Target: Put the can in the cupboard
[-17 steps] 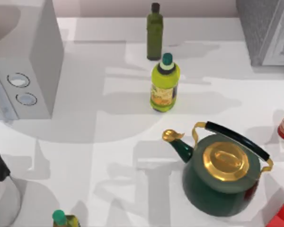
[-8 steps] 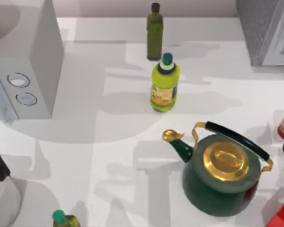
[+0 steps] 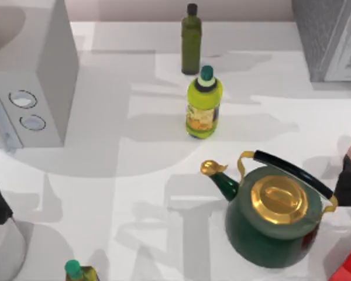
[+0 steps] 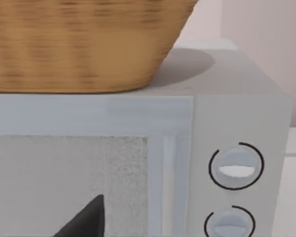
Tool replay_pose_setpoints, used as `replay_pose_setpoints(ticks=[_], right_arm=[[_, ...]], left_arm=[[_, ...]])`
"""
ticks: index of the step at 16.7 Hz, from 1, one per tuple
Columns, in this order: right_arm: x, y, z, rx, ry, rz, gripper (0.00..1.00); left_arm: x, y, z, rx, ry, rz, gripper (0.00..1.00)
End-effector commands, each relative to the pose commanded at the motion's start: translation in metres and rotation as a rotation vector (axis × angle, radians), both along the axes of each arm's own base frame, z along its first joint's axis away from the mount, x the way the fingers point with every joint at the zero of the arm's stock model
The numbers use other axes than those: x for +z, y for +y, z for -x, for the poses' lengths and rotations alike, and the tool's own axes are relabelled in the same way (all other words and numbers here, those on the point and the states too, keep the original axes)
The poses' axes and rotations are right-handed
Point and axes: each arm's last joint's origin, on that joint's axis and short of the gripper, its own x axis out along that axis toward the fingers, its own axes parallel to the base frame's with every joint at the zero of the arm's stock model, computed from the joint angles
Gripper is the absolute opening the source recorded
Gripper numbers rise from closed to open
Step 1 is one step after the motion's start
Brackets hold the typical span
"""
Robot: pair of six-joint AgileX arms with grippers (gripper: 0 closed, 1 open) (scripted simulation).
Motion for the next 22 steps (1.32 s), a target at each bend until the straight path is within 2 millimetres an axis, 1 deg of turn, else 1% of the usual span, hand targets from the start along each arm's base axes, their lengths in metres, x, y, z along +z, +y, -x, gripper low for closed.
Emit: replay_pose_setpoints(ticks=[7, 9, 12, 16, 18, 22], right_arm=[[-0.003, -0.001, 0.001, -0.002, 0.008, 0.001, 1.0], [-0.003, -0.002, -0.007, -0.001, 0.002, 0.001, 1.0], [-0.006, -0.003, -0.026, 0.0, 0.001, 0.001, 1.0], [-0.016, -0.001, -0.052, 0.001, 0.003, 0.0, 1.0], [-0.02, 0.0, -0.057, 0.002, 0.005, 0.0, 1.0], [-0.02, 0.0, -0.057, 0.002, 0.005, 0.0, 1.0]], left_arm=[[0.0, 0.0, 0.0, 0.0, 0.0, 0.0, 1.0], [0.0, 0.0, 0.0, 0.0, 0.0, 0.0, 1.0], [0.0, 0.0, 0.0, 0.0, 0.0, 0.0, 1.0], [0.0, 0.0, 0.0, 0.0, 0.0, 0.0, 1.0], [0.0, 0.0, 0.0, 0.0, 0.0, 0.0, 1.0], [0.0, 0.0, 0.0, 0.0, 0.0, 0.0, 1.0]])
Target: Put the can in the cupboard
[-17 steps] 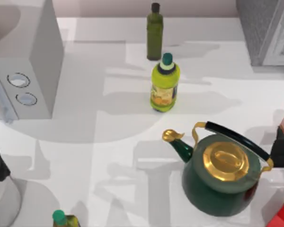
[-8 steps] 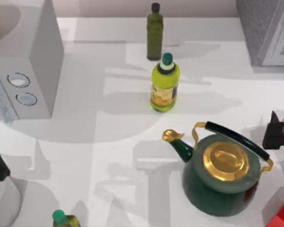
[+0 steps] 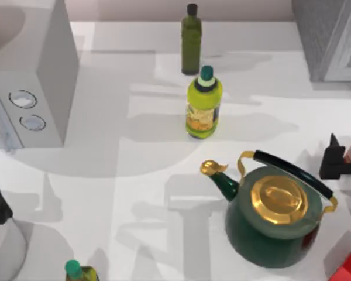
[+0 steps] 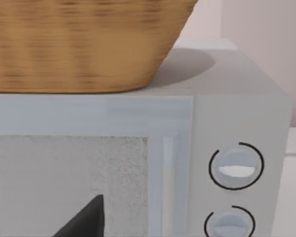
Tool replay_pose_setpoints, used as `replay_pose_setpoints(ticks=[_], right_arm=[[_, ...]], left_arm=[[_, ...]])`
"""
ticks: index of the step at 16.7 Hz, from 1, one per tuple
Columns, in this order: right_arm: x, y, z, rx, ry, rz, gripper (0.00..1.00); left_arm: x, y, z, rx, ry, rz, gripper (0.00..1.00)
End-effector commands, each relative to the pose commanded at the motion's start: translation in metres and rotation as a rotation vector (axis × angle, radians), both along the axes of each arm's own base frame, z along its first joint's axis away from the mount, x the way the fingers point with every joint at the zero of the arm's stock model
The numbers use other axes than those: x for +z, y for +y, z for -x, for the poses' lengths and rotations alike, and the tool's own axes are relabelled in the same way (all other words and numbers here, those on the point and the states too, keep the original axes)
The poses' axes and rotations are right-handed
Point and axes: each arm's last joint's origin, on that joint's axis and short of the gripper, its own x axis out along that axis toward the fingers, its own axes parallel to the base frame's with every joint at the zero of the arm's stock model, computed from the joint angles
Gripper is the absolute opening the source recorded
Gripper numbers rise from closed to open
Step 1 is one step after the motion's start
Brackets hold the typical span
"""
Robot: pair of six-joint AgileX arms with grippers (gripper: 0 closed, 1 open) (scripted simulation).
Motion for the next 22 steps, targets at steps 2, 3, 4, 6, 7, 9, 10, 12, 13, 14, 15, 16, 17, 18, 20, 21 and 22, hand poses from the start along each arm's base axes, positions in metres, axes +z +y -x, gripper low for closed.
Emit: replay_pose_setpoints(ticks=[2, 3, 4, 6, 7, 9, 10, 12, 13, 14, 15, 16, 17, 18, 20, 21, 22], right_arm=[[0.0, 0.0, 0.0, 0.0, 0.0, 0.0, 0.85], [0.0, 0.0, 0.0, 0.0, 0.0, 0.0, 0.77], [0.0, 0.0, 0.0, 0.0, 0.0, 0.0, 0.7], [0.0, 0.0, 0.0, 0.0, 0.0, 0.0, 0.55], [0.0, 0.0, 0.0, 0.0, 0.0, 0.0, 0.47], [0.0, 0.0, 0.0, 0.0, 0.0, 0.0, 0.32], [0.0, 0.0, 0.0, 0.0, 0.0, 0.0, 0.25], [0.0, 0.0, 0.0, 0.0, 0.0, 0.0, 0.1], [0.0, 0.0, 0.0, 0.0, 0.0, 0.0, 0.02], [0.0, 0.0, 0.0, 0.0, 0.0, 0.0, 0.0], [0.0, 0.0, 0.0, 0.0, 0.0, 0.0, 0.0], [0.0, 0.0, 0.0, 0.0, 0.0, 0.0, 0.0], [0.0, 0.0, 0.0, 0.0, 0.0, 0.0, 0.0], [0.0, 0.0, 0.0, 0.0, 0.0, 0.0, 0.0], [0.0, 0.0, 0.0, 0.0, 0.0, 0.0, 0.0], [0.0, 0.0, 0.0, 0.0, 0.0, 0.0, 0.0], [0.0001, -0.0001, 0.0003, -0.001, 0.0, -0.001, 0.0]], left_arm=[[0.0, 0.0, 0.0, 0.0, 0.0, 0.0, 1.0], [0.0, 0.0, 0.0, 0.0, 0.0, 0.0, 1.0], [0.0, 0.0, 0.0, 0.0, 0.0, 0.0, 1.0], [0.0, 0.0, 0.0, 0.0, 0.0, 0.0, 1.0], [0.0, 0.0, 0.0, 0.0, 0.0, 0.0, 1.0], [0.0, 0.0, 0.0, 0.0, 0.0, 0.0, 1.0], [0.0, 0.0, 0.0, 0.0, 0.0, 0.0, 1.0], [0.0, 0.0, 0.0, 0.0, 0.0, 0.0, 1.0], [0.0, 0.0, 0.0, 0.0, 0.0, 0.0, 1.0], [0.0, 0.0, 0.0, 0.0, 0.0, 0.0, 1.0], [0.0, 0.0, 0.0, 0.0, 0.0, 0.0, 1.0], [0.0, 0.0, 0.0, 0.0, 0.0, 0.0, 1.0], [0.0, 0.0, 0.0, 0.0, 0.0, 0.0, 1.0], [0.0, 0.0, 0.0, 0.0, 0.0, 0.0, 1.0], [0.0, 0.0, 0.0, 0.0, 0.0, 0.0, 1.0], [0.0, 0.0, 0.0, 0.0, 0.0, 0.0, 1.0], [0.0, 0.0, 0.0, 0.0, 0.0, 0.0, 1.0]])
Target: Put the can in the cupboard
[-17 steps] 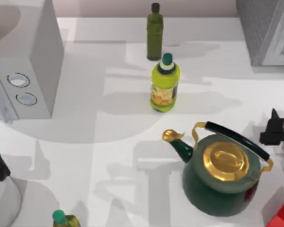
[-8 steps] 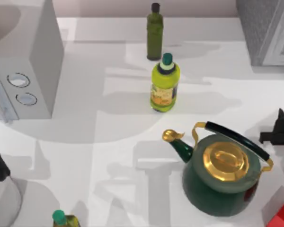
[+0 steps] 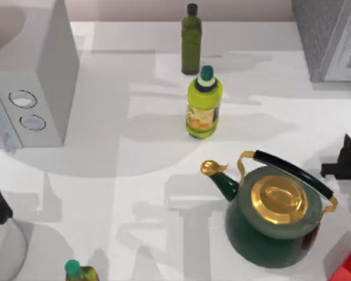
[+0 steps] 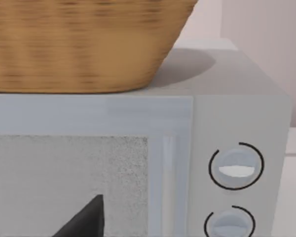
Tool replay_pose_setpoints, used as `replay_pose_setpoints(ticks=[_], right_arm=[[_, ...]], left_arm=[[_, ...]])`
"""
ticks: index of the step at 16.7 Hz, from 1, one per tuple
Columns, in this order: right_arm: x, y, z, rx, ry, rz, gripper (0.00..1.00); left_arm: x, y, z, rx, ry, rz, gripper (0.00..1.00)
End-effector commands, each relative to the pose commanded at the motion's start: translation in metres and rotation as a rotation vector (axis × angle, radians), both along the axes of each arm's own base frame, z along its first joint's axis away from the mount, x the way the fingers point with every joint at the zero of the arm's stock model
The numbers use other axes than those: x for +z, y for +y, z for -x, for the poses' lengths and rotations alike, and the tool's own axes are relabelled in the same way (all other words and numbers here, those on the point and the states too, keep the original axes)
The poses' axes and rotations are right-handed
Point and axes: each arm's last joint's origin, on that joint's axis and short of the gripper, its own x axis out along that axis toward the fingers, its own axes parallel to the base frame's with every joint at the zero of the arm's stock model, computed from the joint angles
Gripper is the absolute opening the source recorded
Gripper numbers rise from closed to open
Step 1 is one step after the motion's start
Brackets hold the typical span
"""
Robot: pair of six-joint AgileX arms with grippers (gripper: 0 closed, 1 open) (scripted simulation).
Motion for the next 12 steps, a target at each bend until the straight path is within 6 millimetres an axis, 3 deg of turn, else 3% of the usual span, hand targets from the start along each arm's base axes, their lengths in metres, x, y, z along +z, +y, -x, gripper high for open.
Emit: replay_pose_setpoints(ticks=[5, 12], right_arm=[[0.016, 0.001, -0.008, 0.0, -0.013, -0.001, 0.0], [0.081, 0.002, -0.018, 0.0, 0.02, 0.003, 0.0]], left_arm=[[0.0, 0.0, 0.0, 0.0, 0.0, 0.0, 1.0], [0.0, 0.0, 0.0, 0.0, 0.0, 0.0, 1.0]])
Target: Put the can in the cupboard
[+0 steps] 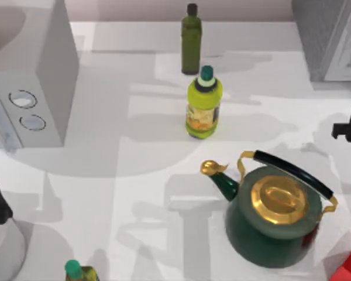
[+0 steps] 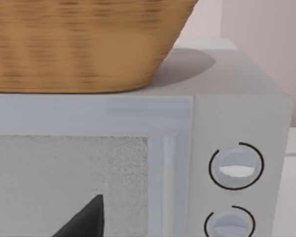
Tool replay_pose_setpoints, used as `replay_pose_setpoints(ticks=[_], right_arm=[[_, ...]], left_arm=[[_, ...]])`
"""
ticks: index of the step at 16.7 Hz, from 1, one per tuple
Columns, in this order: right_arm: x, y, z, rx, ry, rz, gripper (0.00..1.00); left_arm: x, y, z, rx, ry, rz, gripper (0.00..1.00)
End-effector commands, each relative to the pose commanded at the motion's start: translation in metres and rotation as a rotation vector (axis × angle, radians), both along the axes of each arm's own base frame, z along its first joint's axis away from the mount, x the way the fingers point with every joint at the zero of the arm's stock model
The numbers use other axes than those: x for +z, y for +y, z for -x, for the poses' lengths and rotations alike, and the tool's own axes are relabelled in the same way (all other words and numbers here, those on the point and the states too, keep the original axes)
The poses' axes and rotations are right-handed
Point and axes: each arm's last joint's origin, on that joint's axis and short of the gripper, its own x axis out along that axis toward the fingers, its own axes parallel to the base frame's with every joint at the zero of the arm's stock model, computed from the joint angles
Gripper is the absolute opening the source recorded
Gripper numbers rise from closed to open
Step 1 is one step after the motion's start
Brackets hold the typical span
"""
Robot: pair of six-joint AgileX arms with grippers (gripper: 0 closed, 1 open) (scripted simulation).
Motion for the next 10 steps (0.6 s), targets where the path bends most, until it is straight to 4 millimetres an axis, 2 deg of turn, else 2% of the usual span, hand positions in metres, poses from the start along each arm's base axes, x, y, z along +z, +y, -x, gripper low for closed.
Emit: replay_pose_setpoints(ticks=[6, 10], right_arm=[[0.06, -0.001, 0.015, 0.0, -0.01, -0.002, 0.0], [0.069, -0.002, 0.018, 0.0, -0.02, -0.003, 0.0]], left_arm=[[0.0, 0.0, 0.0, 0.0, 0.0, 0.0, 1.0], [0.0, 0.0, 0.0, 0.0, 0.0, 0.0, 1.0]])
